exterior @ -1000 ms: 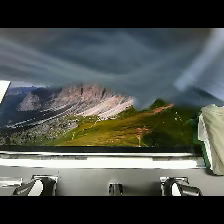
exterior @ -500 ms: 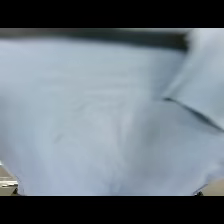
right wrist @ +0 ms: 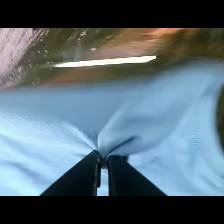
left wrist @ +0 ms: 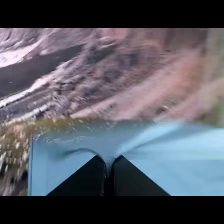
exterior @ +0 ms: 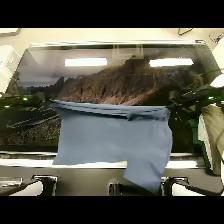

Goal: Fold the clothes and pants, and hang the long-sleeved shirts on hangers.

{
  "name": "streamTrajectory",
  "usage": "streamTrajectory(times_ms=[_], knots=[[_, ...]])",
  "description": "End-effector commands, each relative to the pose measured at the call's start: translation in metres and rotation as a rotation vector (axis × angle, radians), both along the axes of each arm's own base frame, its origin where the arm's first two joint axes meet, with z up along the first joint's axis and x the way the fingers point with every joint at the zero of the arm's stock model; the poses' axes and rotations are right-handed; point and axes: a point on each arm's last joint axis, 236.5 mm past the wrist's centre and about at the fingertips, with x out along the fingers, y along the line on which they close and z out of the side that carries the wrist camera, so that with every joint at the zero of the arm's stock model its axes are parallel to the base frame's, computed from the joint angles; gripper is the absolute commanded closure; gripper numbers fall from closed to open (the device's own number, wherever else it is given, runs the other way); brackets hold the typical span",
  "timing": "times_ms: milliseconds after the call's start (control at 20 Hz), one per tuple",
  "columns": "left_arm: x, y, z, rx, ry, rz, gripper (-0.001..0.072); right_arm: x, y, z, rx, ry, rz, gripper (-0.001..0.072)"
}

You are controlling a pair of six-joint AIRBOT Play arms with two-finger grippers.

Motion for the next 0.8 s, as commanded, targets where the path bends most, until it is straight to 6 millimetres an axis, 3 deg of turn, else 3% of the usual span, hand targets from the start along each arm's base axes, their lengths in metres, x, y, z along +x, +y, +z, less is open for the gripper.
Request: streamTrajectory(times_ms=[0, 100, 200, 350, 550, 750], knots=[[0.033, 0.006, -0.056, -0.041, 0.043, 0.091, 0.0687, 0.062, 0.014, -0.049, 0.154, -0.08, -0.17, 0.0672], [0.06, 0.014, -0.045, -0.043, -0.02, 0.131, 0.0687, 0.104, 0.0, -0.035, 0.15, -0.241, -0.261, 0.0672], [0.086, 0.021, -0.028, -0.023, -0.096, 0.154, 0.0687, 0.13, -0.016, -0.022, 0.12, -0.352, -0.326, 0.0671], [0.107, 0.015, -0.018, -0.009, -0.145, 0.145, 0.0686, 0.138, -0.023, -0.026, 0.095, -0.381, -0.335, 0.0671], [0.114, 0.001, -0.046, -0.007, -0.112, 0.134, 0.0687, 0.14, -0.025, -0.046, 0.083, -0.361, -0.328, 0.0671], [0.12, 0.008, -0.048, 0.003, -0.13, 0.162, 0.0687, 0.168, -0.041, -0.016, 0.068, -0.48, -0.393, 0.0672]])
